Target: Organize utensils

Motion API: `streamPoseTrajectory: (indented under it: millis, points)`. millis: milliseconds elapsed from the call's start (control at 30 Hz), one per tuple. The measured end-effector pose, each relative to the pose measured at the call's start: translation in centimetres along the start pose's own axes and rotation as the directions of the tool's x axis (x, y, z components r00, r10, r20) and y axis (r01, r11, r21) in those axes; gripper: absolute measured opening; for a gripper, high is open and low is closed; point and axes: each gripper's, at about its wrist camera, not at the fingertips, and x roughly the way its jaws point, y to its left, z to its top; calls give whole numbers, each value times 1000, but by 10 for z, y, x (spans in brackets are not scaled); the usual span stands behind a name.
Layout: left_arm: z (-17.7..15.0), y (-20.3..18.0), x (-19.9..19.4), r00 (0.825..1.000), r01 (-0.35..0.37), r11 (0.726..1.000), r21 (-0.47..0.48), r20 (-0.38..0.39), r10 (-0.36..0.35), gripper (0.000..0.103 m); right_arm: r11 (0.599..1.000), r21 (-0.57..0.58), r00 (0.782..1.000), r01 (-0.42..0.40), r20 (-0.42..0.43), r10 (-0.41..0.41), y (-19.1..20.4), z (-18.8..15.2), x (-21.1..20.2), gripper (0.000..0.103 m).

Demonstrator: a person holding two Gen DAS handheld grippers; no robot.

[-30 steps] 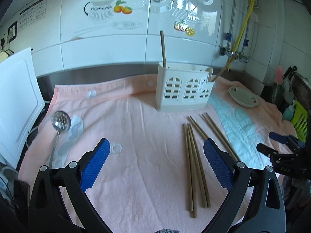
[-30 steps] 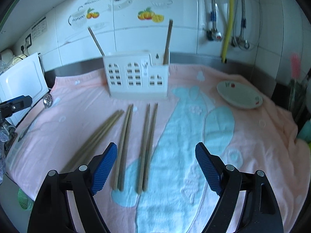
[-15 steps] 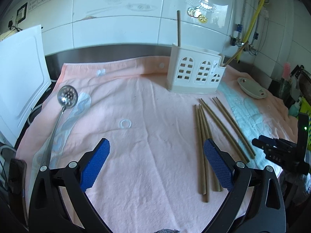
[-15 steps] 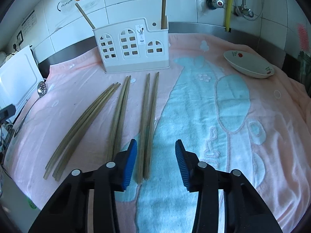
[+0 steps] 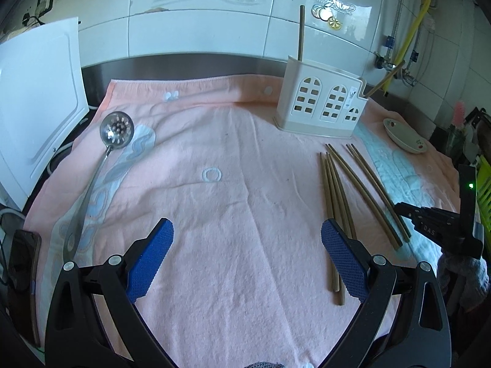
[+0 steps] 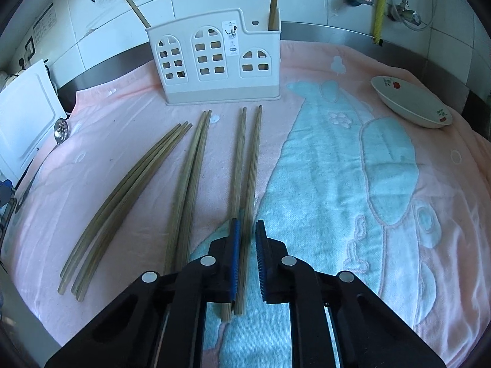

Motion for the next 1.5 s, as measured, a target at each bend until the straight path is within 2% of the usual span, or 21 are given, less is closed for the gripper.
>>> streamPoseTrajectory:
  millis: [333,600,700,867,1133,1267,1500]
  points:
    - [-6,-9,2,1000,23,1000,12,-17,-23,94,1000,-4,1000,4,-14,-5,0,0,7,7]
    - [-11,-26,12,997,64,997,35,-55,-62,75,1000,-20,1000,19,1,-19,0,-4,5,7]
    - [-12,-33,21,992,99,995,25,-83,-96,68,1000,-11,1000,19,6,-18,-2,-7,3,6]
    - [-15,-49,37,983,133,991,15,-130,-130,48,1000,-6,1000,21,17,-21,-6,-11,-6,6]
    - [-17,-71,61,969,167,986,2,-183,-164,25,1000,11,999,4,54,-5,-12,-14,-25,6]
    - [-18,-79,73,967,159,987,14,-205,-153,18,1000,17,998,-3,62,2,-15,-16,-28,6]
    - [-16,-81,83,964,159,987,16,-218,-152,14,1000,26,998,-14,64,13,-18,-18,-28,6]
